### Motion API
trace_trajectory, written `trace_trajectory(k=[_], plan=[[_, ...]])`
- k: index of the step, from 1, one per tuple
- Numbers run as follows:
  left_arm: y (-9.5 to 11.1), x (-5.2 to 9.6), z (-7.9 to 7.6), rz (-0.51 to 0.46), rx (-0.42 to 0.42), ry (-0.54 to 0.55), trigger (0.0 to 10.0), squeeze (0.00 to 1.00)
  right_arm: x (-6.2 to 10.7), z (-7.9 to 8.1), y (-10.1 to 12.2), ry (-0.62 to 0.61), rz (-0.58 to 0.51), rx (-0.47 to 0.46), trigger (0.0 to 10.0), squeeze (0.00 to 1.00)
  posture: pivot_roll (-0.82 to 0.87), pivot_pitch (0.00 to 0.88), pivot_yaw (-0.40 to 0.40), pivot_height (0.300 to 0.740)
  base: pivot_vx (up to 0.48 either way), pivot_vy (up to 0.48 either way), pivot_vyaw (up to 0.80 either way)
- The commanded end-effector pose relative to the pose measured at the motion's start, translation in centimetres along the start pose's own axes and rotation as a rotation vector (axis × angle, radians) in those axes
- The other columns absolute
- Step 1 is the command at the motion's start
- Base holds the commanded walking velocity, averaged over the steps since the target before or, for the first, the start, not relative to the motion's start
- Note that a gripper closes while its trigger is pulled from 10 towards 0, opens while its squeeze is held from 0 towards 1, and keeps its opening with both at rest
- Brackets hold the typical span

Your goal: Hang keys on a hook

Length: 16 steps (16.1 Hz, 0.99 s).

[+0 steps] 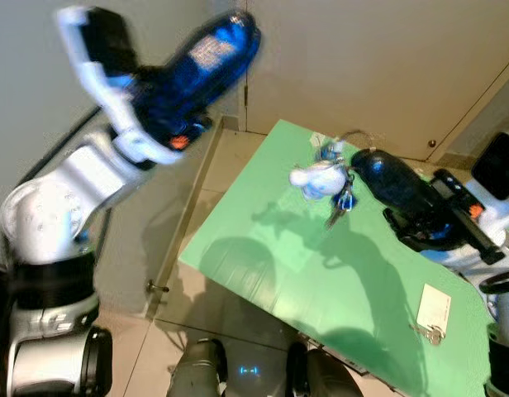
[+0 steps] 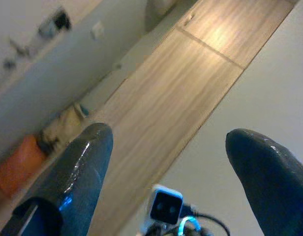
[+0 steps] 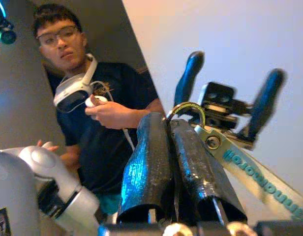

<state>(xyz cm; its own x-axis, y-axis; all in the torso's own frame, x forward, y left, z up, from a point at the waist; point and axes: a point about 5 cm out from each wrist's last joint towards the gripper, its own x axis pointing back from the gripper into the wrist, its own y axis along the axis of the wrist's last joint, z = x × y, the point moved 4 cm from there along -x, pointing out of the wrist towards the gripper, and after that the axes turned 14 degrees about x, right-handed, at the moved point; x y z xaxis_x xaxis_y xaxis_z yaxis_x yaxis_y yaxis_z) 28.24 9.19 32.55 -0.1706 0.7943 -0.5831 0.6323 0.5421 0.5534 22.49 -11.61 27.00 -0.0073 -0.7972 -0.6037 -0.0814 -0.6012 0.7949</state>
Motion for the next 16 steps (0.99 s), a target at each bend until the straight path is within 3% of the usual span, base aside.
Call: trace_trajectory(k=[1, 4, 13, 15, 16], plan=[[-0.7, -0.5, -0.4, 0.064, 0.045, -0.037, 10.0, 0.0, -0.5, 0.5, 0.0, 0.041, 0.007, -0.004, 10.0, 0.0, 0.09, 0.186, 0.021, 0.74, 0.0, 0.0, 0.0], [-2.9, -1.0, 0.3, 0.168, 0.104, -0.045, 10.0, 0.0, -1.3, 0.6, -0.7, 0.066, 0.008, -0.024, 10.0, 0.0, 0.09, 0.188, 0.019, 0.74, 0.0, 0.0, 0.0], [-4.9, -1.4, 0.2, 0.271, 0.183, -0.102, 10.0, 0.0, -2.1, 0.4, -1.3, 0.086, 0.007, -0.032, 10.0, 0.0, 0.1, 0.184, 0.014, 0.74, 0.0, 0.0, 0.0], [-5.6, -1.4, 0.0, 0.294, 0.198, -0.118, 0.0, 0.0, -2.1, 0.4, -1.3, 0.081, 0.006, -0.03, 10.0, 0.0, 0.1, 0.185, 0.015, 0.74, 0.0, 0.0, 0.0], [-5.7, -1.3, -0.1, 0.3, 0.206, -0.128, 0.0, 0.0, -2.1, 0.3, -1.4, 0.079, 0.005, -0.028, 10.0, 0.0, 0.09, 0.186, 0.016, 0.74, 0.0, 0.0, 0.0]])
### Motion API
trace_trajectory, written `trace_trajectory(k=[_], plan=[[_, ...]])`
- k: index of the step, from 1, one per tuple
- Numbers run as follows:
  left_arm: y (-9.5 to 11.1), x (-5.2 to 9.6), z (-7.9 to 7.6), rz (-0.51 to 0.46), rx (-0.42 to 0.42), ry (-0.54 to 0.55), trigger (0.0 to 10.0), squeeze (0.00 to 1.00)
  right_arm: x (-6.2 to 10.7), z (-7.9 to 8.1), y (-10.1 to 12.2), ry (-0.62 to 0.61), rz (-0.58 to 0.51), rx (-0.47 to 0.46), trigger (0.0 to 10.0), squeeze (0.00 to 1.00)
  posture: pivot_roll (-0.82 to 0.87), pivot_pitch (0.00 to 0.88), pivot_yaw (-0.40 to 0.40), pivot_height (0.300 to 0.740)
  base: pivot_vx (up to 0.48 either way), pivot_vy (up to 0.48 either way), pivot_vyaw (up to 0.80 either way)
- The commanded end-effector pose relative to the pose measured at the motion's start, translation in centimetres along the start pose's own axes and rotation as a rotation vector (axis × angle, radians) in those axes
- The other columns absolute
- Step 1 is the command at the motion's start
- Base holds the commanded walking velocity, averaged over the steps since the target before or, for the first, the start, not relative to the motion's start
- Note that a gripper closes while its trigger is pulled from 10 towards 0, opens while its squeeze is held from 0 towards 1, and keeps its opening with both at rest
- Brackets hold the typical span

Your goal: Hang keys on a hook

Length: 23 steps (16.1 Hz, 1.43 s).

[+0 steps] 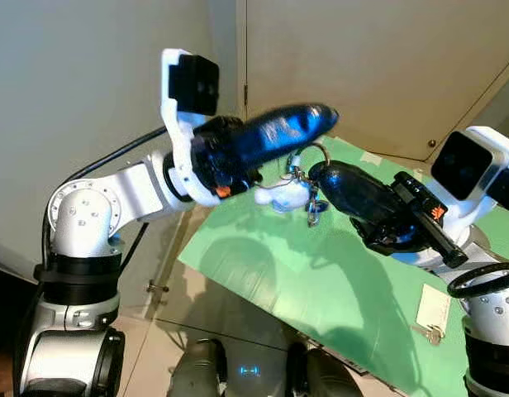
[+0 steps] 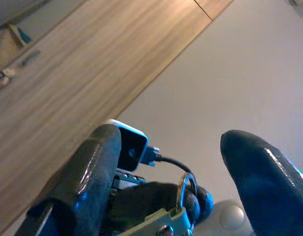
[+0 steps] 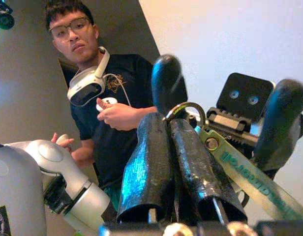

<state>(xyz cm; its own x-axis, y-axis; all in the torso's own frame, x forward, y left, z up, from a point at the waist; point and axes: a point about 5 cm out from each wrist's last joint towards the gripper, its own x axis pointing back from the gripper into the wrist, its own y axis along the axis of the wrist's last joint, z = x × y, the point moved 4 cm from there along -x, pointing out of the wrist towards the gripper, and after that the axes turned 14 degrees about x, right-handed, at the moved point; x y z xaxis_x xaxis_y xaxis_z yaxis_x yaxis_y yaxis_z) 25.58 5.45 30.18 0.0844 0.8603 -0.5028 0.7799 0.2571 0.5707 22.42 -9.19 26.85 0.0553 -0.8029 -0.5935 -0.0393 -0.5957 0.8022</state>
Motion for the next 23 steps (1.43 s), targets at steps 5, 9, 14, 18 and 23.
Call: trace_trajectory(k=[5, 9, 14, 18, 23], plan=[[-1.3, 0.1, -0.7, 0.06, 0.016, -0.036, 0.0, 0.0, 0.0, -0.2, 0.4, -0.001, -0.001, 0.028, 10.0, 0.0, 0.09, 0.186, 0.015, 0.74, 0.0, 0.0, 0.0], [-1.3, 0.3, -0.8, 0.035, 0.014, -0.045, 0.0, 0.0, 0.2, -0.3, 0.4, -0.01, 0.004, 0.03, 10.0, 0.0, 0.1, 0.186, 0.012, 0.74, 0.0, 0.0, 0.0], [-0.7, 0.6, -1.3, -0.008, -0.004, -0.062, 0.0, 0.0, 0.5, -0.4, 0.4, -0.019, 0.014, 0.032, 10.0, 0.0, 0.1, 0.185, 0.01, 0.74, 0.0, 0.0, 0.0], [-0.6, 0.7, -1.7, -0.022, -0.018, -0.074, 0.0, 0.0, 0.6, -0.4, 0.5, -0.027, 0.018, 0.037, 10.0, 0.0, 0.1, 0.188, 0.014, 0.74, 0.0, 0.0, 0.0], [-1.2, 0.8, -1.3, -0.021, -0.001, -0.058, 0.0, 0.0, 0.5, -0.4, 0.7, -0.027, 0.015, 0.044, 10.0, 0.0, 0.09, 0.193, 0.016, 0.74, 0.0, 0.0, 0.0]])
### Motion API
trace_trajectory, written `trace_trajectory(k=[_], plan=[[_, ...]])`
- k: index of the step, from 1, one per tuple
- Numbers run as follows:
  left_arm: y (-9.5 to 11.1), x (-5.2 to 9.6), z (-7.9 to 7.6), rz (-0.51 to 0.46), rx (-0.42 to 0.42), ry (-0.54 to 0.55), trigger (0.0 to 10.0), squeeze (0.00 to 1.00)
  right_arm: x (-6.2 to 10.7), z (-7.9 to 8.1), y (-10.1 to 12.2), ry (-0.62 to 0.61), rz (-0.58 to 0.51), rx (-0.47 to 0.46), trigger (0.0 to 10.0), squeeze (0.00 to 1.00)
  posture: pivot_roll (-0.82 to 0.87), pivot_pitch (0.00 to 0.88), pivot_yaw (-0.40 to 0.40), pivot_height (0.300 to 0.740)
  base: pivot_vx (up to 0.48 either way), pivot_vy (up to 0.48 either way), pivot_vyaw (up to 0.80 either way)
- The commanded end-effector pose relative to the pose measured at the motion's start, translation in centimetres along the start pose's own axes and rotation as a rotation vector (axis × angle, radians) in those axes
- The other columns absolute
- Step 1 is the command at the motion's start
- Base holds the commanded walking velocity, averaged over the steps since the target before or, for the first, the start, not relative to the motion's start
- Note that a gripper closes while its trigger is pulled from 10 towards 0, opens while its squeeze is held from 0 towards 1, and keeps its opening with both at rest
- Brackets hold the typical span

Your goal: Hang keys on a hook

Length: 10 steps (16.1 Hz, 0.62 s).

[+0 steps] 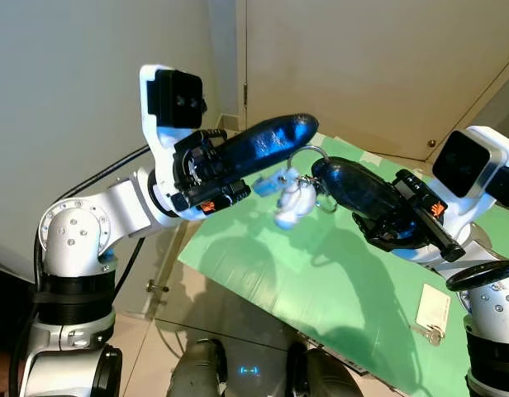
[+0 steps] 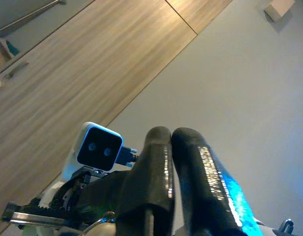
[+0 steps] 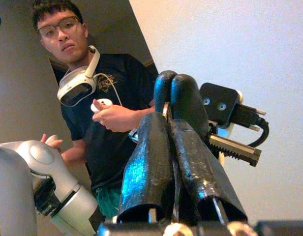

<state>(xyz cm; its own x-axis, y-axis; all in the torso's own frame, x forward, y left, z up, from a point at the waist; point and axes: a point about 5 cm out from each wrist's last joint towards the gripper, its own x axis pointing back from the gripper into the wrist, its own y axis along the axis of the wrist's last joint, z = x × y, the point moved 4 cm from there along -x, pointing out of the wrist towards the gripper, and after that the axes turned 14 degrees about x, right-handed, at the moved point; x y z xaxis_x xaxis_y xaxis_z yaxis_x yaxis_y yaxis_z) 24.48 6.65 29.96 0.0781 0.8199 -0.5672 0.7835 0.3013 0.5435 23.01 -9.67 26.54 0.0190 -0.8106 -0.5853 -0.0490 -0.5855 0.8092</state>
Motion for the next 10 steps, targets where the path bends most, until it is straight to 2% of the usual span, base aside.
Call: trace_trajectory(k=[1, 2, 3, 4, 5, 6, 7, 8, 9, 10], plan=[[-0.6, -0.2, 0.0, 0.027, -0.007, 0.018, 0.5, 0.0, 0.0, 0.2, 0.7, 0.008, 0.002, 0.036, 10.0, 0.0, 0.09, 0.195, 0.016, 0.74, 0.0, 0.0, 0.0], [-0.6, -0.2, 0.6, 0.028, -0.027, 0.06, 3.2, 0.0, 0.0, 0.3, 0.7, 0.008, 0.002, 0.036, 10.0, 0.0, 0.09, 0.195, 0.016, 0.74, 0.0, 0.0, 0.0], [-0.7, -0.1, 0.9, 0.036, -0.041, 0.083, 1.1, 0.0, -0.1, 0.3, 0.7, 0.009, 0.003, 0.037, 10.0, 0.0, 0.09, 0.195, 0.017, 0.74, 0.0, 0.0, 0.0], [-0.8, -0.1, 0.9, 0.038, -0.045, 0.087, 1.6, 0.0, -0.1, 0.3, 0.7, 0.009, 0.003, 0.037, 10.0, 0.0, 0.09, 0.195, 0.017, 0.74, 0.0, 0.0, 0.0], [-0.7, -0.1, 1.2, 0.034, -0.063, 0.107, 10.0, 0.0, -0.1, 0.3, 0.7, 0.011, 0.003, 0.037, 10.0, 0.0, 0.09, 0.196, 0.017, 0.74, 0.0, 0.0, 0.0], [-0.6, -0.2, 1.3, 0.029, -0.071, 0.117, 10.0, 0.0, -0.1, 0.3, 0.7, 0.012, 0.002, 0.037, 10.0, 0.0, 0.09, 0.197, 0.015, 0.74, 0.0, 0.0, 0.0], [-0.5, -0.2, 1.3, 0.023, -0.08, 0.122, 10.0, 0.12, -0.1, 0.3, 0.7, 0.013, 0.002, 0.036, 10.0, 0.0, 0.09, 0.197, 0.015, 0.74, 0.0, 0.0, 0.0], [-0.5, -0.3, 1.2, 0.022, -0.088, 0.119, 10.0, 0.42, -0.2, 0.3, 0.7, 0.013, 0.001, 0.036, 10.0, 0.0, 0.09, 0.197, 0.015, 0.74, 0.0, 0.0, 0.0], [-0.6, -0.3, 1.1, 0.027, -0.101, 0.118, 10.0, 0.76, -0.2, 0.2, 0.7, 0.013, 0.001, 0.036, 10.0, 0.0, 0.1, 0.197, 0.013, 0.74, 0.0, 0.0, 0.0], [-0.6, -0.4, 1.0, 0.03, -0.105, 0.116, 10.0, 0.78, -0.2, 0.2, 0.7, 0.014, 0.0, 0.036, 10.0, 0.0, 0.1, 0.198, 0.014, 0.74, 0.0, 0.0, 0.0]])
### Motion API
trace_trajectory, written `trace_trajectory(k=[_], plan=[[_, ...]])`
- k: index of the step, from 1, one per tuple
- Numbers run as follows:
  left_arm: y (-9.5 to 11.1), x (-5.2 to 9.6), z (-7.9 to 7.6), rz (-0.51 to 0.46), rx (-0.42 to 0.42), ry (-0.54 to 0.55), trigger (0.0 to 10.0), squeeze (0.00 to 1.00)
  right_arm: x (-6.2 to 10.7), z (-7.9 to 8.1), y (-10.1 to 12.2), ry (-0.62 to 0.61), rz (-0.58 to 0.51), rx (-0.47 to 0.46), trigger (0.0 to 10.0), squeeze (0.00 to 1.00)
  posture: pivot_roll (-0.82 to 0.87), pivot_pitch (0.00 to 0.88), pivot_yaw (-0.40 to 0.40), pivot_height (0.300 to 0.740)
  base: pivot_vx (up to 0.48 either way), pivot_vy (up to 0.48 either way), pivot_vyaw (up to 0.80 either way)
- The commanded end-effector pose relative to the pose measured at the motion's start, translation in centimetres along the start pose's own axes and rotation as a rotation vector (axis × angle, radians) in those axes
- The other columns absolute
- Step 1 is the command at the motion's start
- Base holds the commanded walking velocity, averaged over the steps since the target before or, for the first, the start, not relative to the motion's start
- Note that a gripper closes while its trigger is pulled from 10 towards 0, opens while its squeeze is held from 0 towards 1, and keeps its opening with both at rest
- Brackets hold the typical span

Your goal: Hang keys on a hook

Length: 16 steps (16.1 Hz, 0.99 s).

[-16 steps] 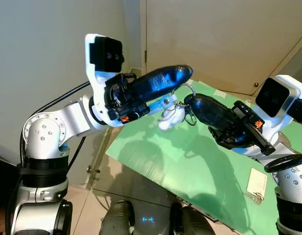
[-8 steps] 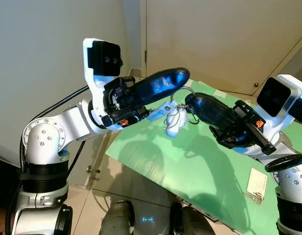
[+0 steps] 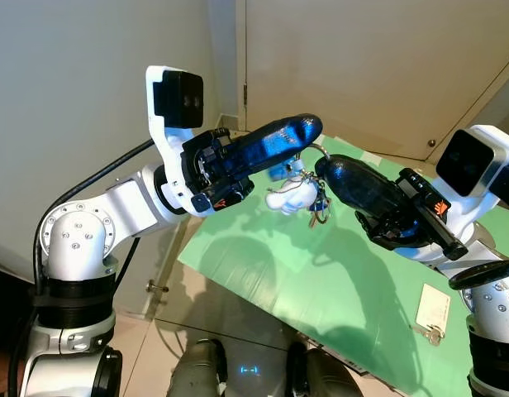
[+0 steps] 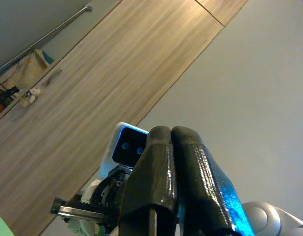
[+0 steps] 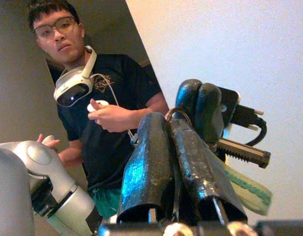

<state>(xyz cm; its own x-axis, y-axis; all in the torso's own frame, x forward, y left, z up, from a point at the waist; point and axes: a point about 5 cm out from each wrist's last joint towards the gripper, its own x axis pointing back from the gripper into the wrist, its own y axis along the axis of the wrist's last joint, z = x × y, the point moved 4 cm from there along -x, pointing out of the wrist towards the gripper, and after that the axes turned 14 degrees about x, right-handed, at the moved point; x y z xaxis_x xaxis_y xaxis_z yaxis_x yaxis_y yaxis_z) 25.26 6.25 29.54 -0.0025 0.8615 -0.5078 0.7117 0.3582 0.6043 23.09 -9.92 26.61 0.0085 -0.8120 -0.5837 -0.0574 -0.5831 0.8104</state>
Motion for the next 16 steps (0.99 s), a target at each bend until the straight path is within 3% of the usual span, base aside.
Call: trace_trajectory(k=[1, 2, 7, 13, 14, 16], plan=[[-1.0, -0.3, -0.2, 0.051, 0.001, -0.002, 10.0, 0.67, -0.4, 0.3, 0.5, 0.025, -0.003, 0.026, 10.0, 0.0, 0.1, 0.198, 0.014, 0.74, 0.0, 0.0, 0.0], [-1.2, -0.3, -0.4, 0.059, 0.006, -0.02, 10.0, 0.0, -0.5, 0.3, 0.4, 0.025, -0.003, 0.025, 10.0, 0.0, 0.1, 0.198, 0.014, 0.74, 0.0, 0.0, 0.0], [-1.8, 0.2, -1.4, 0.097, -0.032, -0.066, 10.0, 0.0, -0.5, 0.4, 0.4, 0.026, -0.004, 0.023, 10.0, 0.0, 0.09, 0.198, 0.013, 0.74, 0.0, 0.0, 0.0], [-1.8, 0.5, -1.0, 0.113, -0.066, -0.034, 10.0, 0.0, -0.6, 0.4, 0.5, 0.029, -0.005, 0.023, 10.0, 0.0, 0.09, 0.198, 0.011, 0.74, 0.0, 0.0, 0.0], [-1.4, 0.5, -0.7, 0.103, -0.074, -0.023, 0.0, 0.0, -0.6, 0.5, 0.6, 0.029, -0.005, 0.024, 10.0, 0.0, 0.09, 0.195, 0.012, 0.74, 0.0, 0.0, 0.0], [-1.3, 0.5, -0.6, 0.097, -0.075, -0.019, 0.0, 0.0, -0.6, 0.5, 0.6, 0.029, -0.006, 0.025, 10.0, 0.0, 0.09, 0.196, 0.014, 0.74, 0.0, 0.0, 0.0]])
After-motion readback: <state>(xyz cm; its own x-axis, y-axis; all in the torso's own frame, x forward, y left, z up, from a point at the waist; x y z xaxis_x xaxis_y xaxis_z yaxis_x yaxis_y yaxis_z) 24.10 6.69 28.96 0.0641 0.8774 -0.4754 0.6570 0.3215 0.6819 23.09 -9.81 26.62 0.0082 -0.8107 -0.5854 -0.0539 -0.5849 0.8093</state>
